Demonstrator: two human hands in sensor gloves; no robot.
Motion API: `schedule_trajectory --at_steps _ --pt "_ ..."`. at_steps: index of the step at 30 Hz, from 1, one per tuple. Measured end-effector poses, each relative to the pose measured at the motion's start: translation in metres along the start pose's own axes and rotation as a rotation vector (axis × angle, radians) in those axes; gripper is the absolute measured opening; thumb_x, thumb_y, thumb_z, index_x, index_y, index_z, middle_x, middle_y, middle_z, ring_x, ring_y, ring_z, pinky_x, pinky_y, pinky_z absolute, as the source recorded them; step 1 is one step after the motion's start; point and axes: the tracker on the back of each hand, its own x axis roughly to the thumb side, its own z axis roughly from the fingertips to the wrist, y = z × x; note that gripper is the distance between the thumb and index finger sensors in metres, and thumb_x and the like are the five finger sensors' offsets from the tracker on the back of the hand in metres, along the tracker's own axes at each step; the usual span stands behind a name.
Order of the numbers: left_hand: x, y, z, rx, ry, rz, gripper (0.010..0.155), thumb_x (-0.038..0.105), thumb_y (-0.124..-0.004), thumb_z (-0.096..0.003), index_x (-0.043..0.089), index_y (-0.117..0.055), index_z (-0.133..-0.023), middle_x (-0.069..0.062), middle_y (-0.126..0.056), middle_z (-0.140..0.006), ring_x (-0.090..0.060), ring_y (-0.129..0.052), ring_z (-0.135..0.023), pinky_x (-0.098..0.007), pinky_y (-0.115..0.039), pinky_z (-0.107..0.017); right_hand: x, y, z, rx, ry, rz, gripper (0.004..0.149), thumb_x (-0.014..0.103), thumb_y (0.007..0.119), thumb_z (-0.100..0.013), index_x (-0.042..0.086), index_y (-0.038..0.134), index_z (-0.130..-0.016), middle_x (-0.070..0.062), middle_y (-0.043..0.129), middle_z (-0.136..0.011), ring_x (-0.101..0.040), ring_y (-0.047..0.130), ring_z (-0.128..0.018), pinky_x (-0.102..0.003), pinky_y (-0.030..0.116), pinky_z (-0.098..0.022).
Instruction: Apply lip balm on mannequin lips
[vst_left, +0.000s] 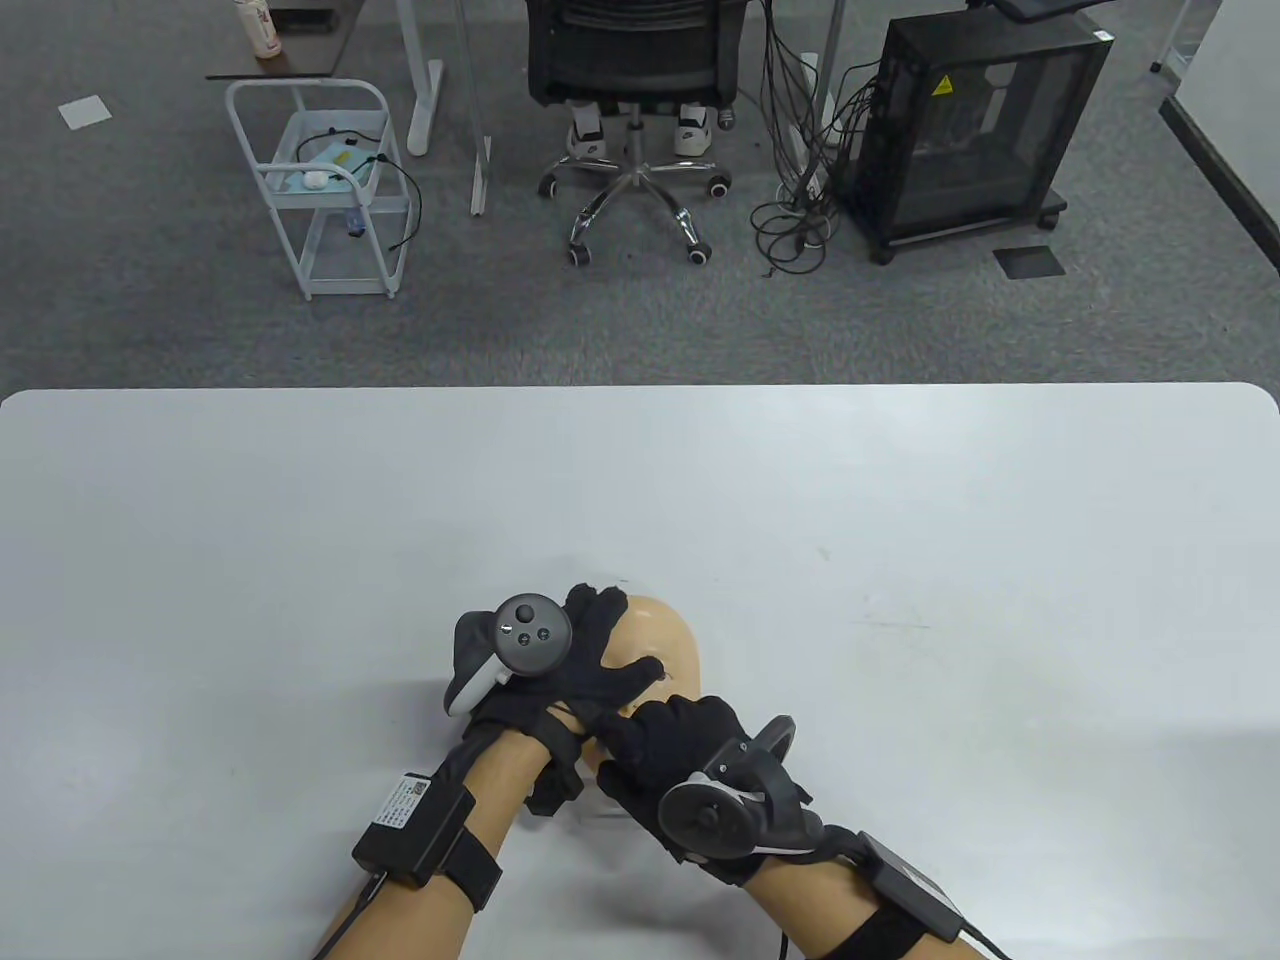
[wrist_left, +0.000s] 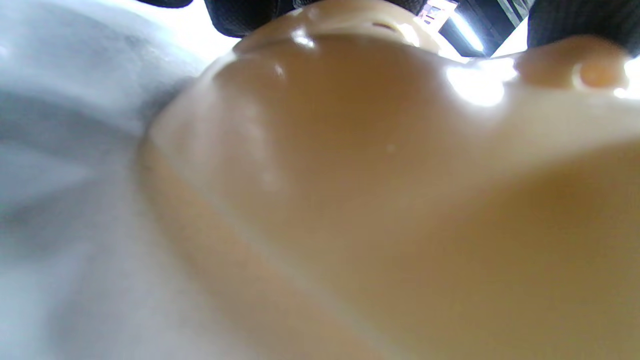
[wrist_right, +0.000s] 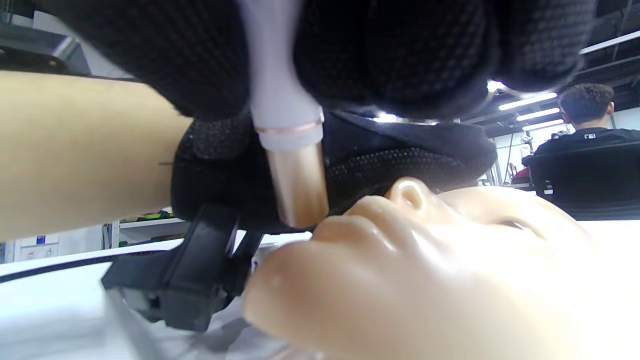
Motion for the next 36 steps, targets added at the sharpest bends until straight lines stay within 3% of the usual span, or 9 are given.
schedule_trajectory --at_steps 36 --pt "0.0 0.0 0.002 0.009 0.008 -0.008 0.09 0.077 -0.079 -0.0546 0.024 -0.039 -0.115 -0.02 -0.034 -0.12 -0.061 -0.052 -0.103 -0.074 -0.049 -0.067 -0.018 -0.013 0.008 -0.001 0.093 -0.002 0.055 0.048 0.093 -0.047 0.019 0.079 -0.09 -0.008 0.098 -0.065 -0.026 0.1 -0.041 -0.05 0.084 -0.044"
